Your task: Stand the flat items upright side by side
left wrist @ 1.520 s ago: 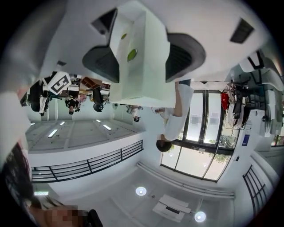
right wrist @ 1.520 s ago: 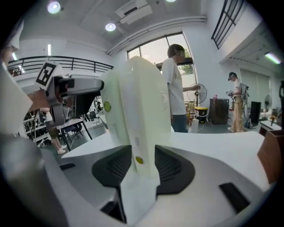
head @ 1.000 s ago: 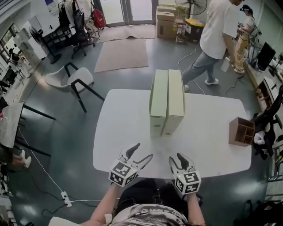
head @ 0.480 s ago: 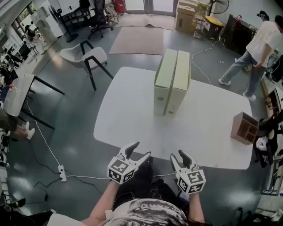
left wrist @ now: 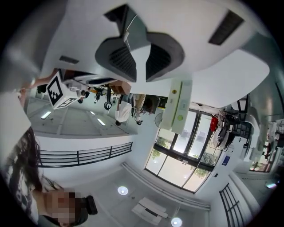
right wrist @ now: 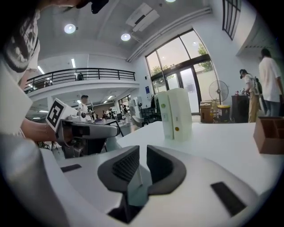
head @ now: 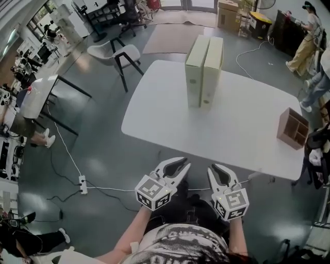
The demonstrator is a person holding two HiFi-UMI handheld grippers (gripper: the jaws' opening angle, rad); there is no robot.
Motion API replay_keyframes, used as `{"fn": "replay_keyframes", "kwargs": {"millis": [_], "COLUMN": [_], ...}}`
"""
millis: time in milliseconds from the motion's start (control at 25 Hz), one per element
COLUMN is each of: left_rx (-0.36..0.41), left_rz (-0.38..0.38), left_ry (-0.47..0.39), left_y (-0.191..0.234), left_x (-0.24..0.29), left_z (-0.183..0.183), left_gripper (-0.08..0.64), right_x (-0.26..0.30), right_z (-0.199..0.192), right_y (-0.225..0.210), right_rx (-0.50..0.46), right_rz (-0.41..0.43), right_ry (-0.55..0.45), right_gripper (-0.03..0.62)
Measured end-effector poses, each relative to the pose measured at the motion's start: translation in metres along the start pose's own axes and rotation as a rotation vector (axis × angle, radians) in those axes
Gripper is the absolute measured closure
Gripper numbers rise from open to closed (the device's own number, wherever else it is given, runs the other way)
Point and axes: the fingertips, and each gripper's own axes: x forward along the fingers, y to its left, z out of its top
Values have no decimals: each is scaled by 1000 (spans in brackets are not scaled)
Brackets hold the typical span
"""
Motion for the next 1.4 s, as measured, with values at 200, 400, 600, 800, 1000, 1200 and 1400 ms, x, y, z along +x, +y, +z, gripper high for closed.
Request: {"fn": "replay_keyframes", "kwargs": {"millis": [200,400,600,800,1000,1200,1400], "left_rx": [-3,24,56,67,75,74,70], "left_rz": [-4,-9,-1,19,22,17,14], "left_ry": [30,57,74,92,93,98,109], "left_y": [-27,-41,-40,-32,-29,-29,-27], "left_x": [-18,-31,-41,-51,-53,-53,-51], "left_z": [-16,-23,-22,-25,-27,-31,-32], "left_gripper": [526,548,548,548,548,548,548], "right_x": [-19,-28,-21,-14,-9,-7,-6], "right_z": [-3,0,3,4,3,2,1], "right_y": [15,24,33,48,57,59,58], "right_rx": [-20,-27,-33,-68,-87,-101,-102], "right_rz": [20,32,55,77,93,98,100], "right_ry": [-35,-71,-68,-50,-39,-34,-24], "right_gripper": [604,600,598,598,598,598,598]}}
